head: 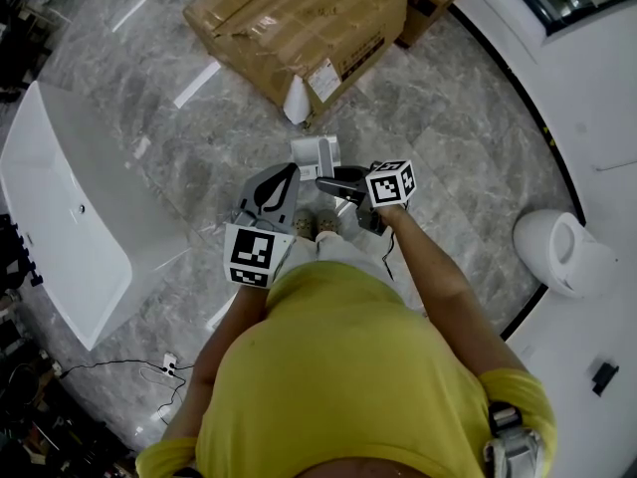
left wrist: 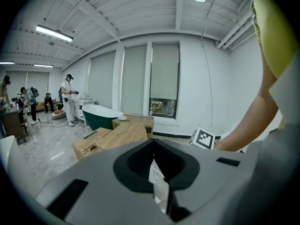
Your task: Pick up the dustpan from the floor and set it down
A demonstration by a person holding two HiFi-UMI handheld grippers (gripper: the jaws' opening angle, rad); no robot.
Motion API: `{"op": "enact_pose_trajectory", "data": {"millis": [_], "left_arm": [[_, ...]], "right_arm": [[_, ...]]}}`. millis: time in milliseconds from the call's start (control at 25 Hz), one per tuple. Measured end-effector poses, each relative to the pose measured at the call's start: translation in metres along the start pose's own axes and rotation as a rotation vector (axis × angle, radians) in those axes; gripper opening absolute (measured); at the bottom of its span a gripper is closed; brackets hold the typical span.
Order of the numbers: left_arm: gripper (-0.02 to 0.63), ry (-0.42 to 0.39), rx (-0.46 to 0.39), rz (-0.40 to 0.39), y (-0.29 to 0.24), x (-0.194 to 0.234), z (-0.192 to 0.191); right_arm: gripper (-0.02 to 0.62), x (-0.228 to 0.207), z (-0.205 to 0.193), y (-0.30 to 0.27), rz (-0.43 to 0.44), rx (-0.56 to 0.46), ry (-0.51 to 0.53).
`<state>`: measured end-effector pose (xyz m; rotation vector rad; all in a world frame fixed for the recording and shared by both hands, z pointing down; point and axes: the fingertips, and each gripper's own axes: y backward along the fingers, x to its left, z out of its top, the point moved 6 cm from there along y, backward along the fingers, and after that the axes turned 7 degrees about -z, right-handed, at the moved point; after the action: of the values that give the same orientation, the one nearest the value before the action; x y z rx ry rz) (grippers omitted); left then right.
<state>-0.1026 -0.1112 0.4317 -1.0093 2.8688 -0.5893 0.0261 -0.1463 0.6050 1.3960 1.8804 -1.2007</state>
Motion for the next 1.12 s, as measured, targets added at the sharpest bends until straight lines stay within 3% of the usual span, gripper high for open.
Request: {"op": "enact_pose_trajectory", "data": {"millis": [120, 320, 400, 600, 680, 840, 960, 1120], "left_arm": [[0.0, 0.005, 0.001, -0.002, -0.002, -0.001, -0.001], [0.0, -0.003, -0.002, -0.011, -0.005, -0.006, 0.0], [0.0, -0.004, -0.005, -0.013, -0.006, -0.008, 0.001], [0.0, -0.013, -0.016, -0.017, -0.007, -0.011, 0.004], [0.0, -0.023, -0.024, -0.017, -0.008, -0.012, 0.005], [0.0, -0.042, -0.049, -0.014, -0.011, -0.015, 0.015], [0.0, -0.071, -0.08, 0.0, -0.011, -0.015, 0.028], [0.0, -0.146, -0.149, 0.052, -0.004, -0.01, 0.063]], "right_arm": [[0.179, -0.002, 0.0, 0.003, -0.024, 0.0, 0.003], [0.275, -0.001, 0.0, 0.007, -0.07, 0.015, -0.024], [0.305, -0.001, -0.002, 0.013, -0.127, 0.01, -0.04], [0.311, 0.006, -0.005, 0.042, -0.338, -0.05, -0.021], [0.273, 0.018, 0.0, 0.054, -0.442, -0.101, 0.033], [0.083, 0.059, 0.036, 0.081, -0.654, -0.28, 0.253], [0.026, 0.098, 0.071, 0.104, -0.73, -0.44, 0.406], [0.012, 0.147, 0.112, 0.133, -0.798, -0.612, 0.574]]}}
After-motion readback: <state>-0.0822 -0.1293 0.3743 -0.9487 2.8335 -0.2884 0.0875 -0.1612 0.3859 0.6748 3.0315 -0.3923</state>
